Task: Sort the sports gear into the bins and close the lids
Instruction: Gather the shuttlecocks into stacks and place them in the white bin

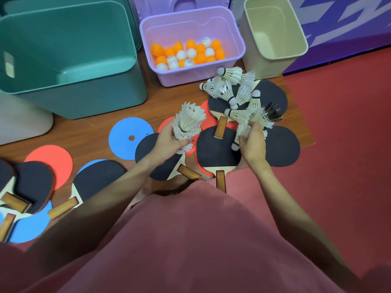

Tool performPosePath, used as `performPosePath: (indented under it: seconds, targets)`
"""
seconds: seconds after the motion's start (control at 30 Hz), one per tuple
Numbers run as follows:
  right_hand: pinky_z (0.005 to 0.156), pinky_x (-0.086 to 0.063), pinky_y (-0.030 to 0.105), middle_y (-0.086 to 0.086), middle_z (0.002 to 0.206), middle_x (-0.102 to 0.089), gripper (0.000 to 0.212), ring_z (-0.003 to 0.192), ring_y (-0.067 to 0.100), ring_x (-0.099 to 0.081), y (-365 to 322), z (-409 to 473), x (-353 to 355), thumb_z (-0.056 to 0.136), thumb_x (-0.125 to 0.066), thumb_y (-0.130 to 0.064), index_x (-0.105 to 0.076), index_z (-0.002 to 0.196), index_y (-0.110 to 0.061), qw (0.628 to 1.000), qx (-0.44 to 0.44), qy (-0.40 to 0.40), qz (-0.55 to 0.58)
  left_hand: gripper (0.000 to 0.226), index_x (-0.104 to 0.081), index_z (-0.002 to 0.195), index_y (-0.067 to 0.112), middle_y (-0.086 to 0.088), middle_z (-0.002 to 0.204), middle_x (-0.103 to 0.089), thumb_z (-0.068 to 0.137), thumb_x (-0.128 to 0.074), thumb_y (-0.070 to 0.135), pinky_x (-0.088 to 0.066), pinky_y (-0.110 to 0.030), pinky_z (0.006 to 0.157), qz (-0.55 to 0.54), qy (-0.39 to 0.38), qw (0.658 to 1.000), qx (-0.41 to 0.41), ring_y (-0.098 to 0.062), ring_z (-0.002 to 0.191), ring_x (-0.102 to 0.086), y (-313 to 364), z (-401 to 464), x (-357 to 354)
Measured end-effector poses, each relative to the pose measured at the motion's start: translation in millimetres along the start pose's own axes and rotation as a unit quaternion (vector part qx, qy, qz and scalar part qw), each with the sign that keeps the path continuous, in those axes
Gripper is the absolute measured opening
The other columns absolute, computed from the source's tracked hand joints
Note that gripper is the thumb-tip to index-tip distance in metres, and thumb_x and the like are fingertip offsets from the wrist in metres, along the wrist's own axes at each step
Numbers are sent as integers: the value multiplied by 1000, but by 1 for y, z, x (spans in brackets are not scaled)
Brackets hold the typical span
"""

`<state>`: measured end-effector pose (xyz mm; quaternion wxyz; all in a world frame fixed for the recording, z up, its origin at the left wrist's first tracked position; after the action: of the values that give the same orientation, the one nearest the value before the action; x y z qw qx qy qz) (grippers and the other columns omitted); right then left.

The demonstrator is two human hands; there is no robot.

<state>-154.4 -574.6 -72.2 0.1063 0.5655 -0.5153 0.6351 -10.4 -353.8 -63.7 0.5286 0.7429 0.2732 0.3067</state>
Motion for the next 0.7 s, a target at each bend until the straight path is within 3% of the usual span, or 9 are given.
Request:
performPosePath:
  seconds: [0.13,0.2,0.33,0.4,0.5,0.7]
  targets:
    - [64,-33,27,12,80,-56,3,76,29,-51,-8,-2,8,83,-60,-8,-57,85,-6,998,4,-59,-34,53,-53,114,22,11,109,-62,74,-78,-1,-48,-18,88,21,1,1000,-3,6,99,-59,-4,0,2]
    - [59,-31,27,11,68,-53,16,66,22,-48,-22,-3,16,82,-64,-10,-57,71,0,997,29,-76,-8,53,-52,114,22,10,108,-62,73,-78,-2,-48,-17,89,28,0,1000,-7,7,99,-58,-5,-1,3]
    - [59,-36,17,-9,70,-58,10,62,1,-50,-86,-22,68,86,-65,-13,-67,78,-7,962,160,34,218,51,-53,111,23,11,105,-62,73,-78,-2,-48,-12,84,35,2,999,-5,15,92,-58,-7,-1,4]
    - [61,-39,15,-5,77,-64,10,68,0,-54,-112,-29,82,89,-64,-14,-70,86,-6,935,207,47,284,51,-53,109,24,9,104,-63,74,-77,-2,-48,-12,81,33,0,999,-4,13,90,-59,-7,1,3]
    - [64,-39,17,4,83,-68,14,74,7,-58,-135,-32,71,91,-62,-13,-72,88,-4,919,266,1,290,52,-54,109,28,9,104,-64,74,-77,-3,-50,-18,84,25,-3,1000,-13,6,93,-61,-4,3,-2]
    - [71,-38,13,-2,89,-68,18,76,0,-55,-141,-37,23,93,-59,-16,-72,98,-6,919,293,-116,235,52,-55,113,26,1,109,-65,73,-79,4,-51,-34,89,1,-3,999,-43,-17,103,-63,9,5,-6]
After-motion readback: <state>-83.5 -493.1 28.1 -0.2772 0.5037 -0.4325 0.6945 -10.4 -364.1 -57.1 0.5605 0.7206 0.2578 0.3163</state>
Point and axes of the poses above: each hand's wrist, its own z-axis towards the middle knuckle, its own x-axis out of the back of the hand, y = z × x, the point moved 7 cm from there along z, towards the middle knuckle
